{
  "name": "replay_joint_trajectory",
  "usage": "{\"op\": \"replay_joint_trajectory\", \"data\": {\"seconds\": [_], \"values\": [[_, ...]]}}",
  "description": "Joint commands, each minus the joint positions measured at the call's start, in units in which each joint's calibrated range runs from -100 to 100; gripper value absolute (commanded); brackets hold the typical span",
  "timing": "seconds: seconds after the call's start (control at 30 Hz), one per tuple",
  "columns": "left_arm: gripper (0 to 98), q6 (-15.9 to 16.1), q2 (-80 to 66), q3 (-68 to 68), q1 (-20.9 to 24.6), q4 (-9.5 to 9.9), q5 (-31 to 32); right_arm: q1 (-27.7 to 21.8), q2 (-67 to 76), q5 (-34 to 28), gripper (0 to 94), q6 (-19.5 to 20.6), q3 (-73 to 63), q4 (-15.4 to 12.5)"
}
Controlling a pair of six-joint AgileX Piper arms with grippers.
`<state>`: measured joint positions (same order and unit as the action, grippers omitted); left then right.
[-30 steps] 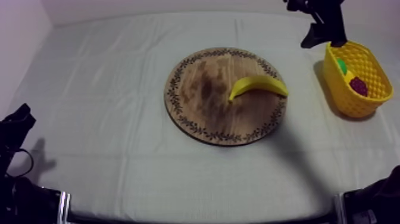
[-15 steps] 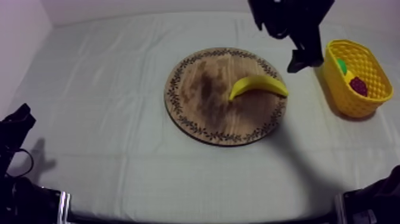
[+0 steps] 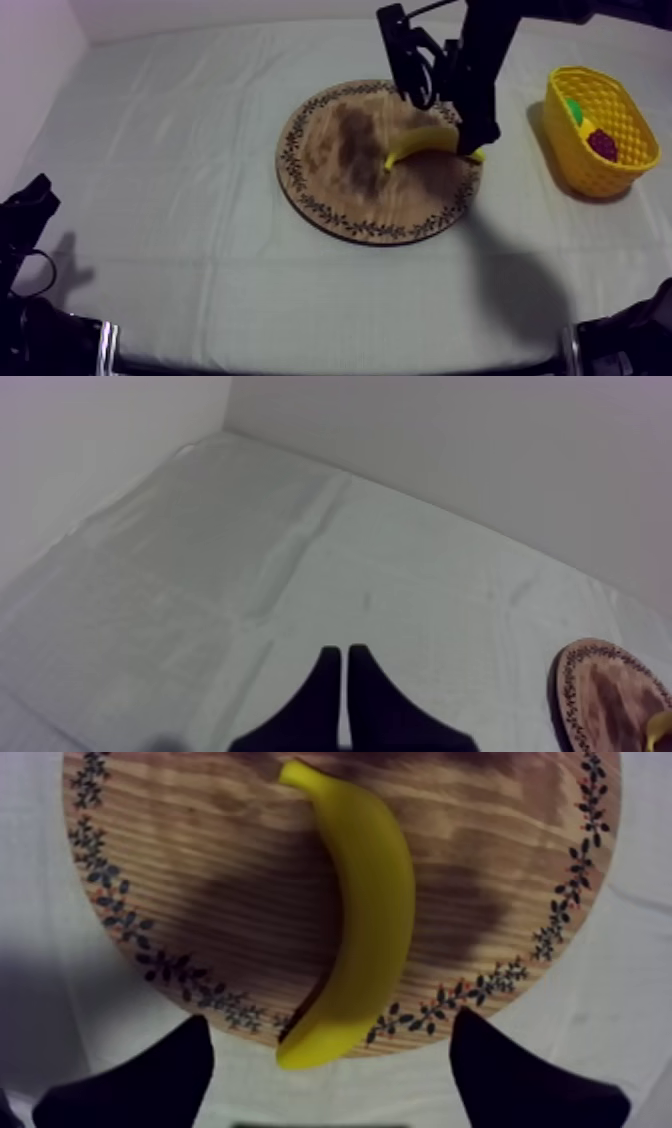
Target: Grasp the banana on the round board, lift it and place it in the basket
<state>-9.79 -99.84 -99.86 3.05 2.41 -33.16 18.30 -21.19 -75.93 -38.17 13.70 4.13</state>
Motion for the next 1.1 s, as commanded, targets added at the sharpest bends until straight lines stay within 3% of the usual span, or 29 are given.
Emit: {"op": "replay_joint_trajectory", "data": {"seconds": [0.0, 0.6, 1.07], "values": [[0.1, 0.0, 0.0, 0.0, 0.0, 0.01, 0.0, -0.1, -2.0, 0.9, 71.0, 0.3, -0.4, 0.0], [0.1, 0.0, 0.0, 0.0, 0.0, 0.01, 0.0, 1.1, -11.9, 8.1, 64.7, 3.7, -4.1, -0.1], [0.1, 0.0, 0.0, 0.0, 0.0, 0.01, 0.0, 0.9, -14.0, 10.5, 22.3, 6.0, -4.8, 0.6]]}}
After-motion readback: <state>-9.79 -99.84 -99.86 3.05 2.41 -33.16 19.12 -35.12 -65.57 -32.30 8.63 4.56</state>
